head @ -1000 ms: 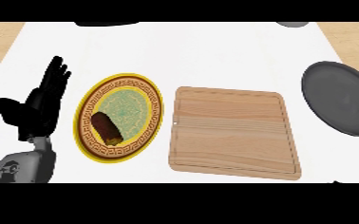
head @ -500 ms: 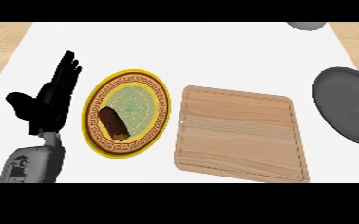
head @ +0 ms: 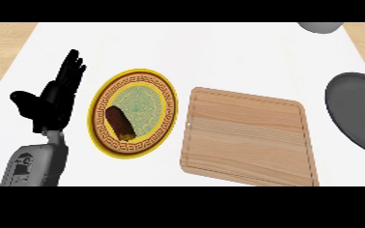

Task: Pick the lemon from the cutting board and place it in the pan

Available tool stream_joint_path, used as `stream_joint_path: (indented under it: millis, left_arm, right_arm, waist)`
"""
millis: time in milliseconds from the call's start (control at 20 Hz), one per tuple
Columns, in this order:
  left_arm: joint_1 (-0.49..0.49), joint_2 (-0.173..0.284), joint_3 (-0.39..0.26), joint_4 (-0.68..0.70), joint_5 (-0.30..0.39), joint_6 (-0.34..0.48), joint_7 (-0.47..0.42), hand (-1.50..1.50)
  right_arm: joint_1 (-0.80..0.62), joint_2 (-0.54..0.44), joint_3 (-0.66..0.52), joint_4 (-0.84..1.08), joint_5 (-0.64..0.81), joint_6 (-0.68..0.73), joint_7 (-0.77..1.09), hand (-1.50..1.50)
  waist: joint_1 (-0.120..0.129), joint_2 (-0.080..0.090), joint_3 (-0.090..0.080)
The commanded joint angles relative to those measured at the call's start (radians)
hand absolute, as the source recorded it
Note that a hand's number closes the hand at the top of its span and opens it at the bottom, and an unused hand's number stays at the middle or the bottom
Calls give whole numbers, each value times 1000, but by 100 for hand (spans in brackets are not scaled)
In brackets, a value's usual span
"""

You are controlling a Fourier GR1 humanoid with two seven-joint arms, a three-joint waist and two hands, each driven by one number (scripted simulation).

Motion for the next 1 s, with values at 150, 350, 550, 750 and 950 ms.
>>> stream_joint_path:
  millis: [150,350,550,750,950]
  left_arm:
    - [-41,-28,-22,14,-27,32,9,0]
    - [-72,-48,-50,27,-38,30,22,0]
    - [-55,-43,-45,7,-32,26,20,0]
    - [-60,-46,-41,0,-24,26,21,0]
    - [-67,-31,-40,16,-30,14,16,0]
  right_arm:
    - [-286,-93,10,506,188,-168,-192,150]
    - [-463,-81,65,757,282,-273,-239,150]
    - [-563,-119,33,1003,291,-300,-361,150]
    - [-633,-32,37,1131,260,-254,-380,150]
    - [-647,-67,109,1261,330,-100,-356,-150]
  waist:
    - [28,10,3]
    - [40,14,3]
    - [39,14,4]
    - [50,17,6]
    - [54,23,6]
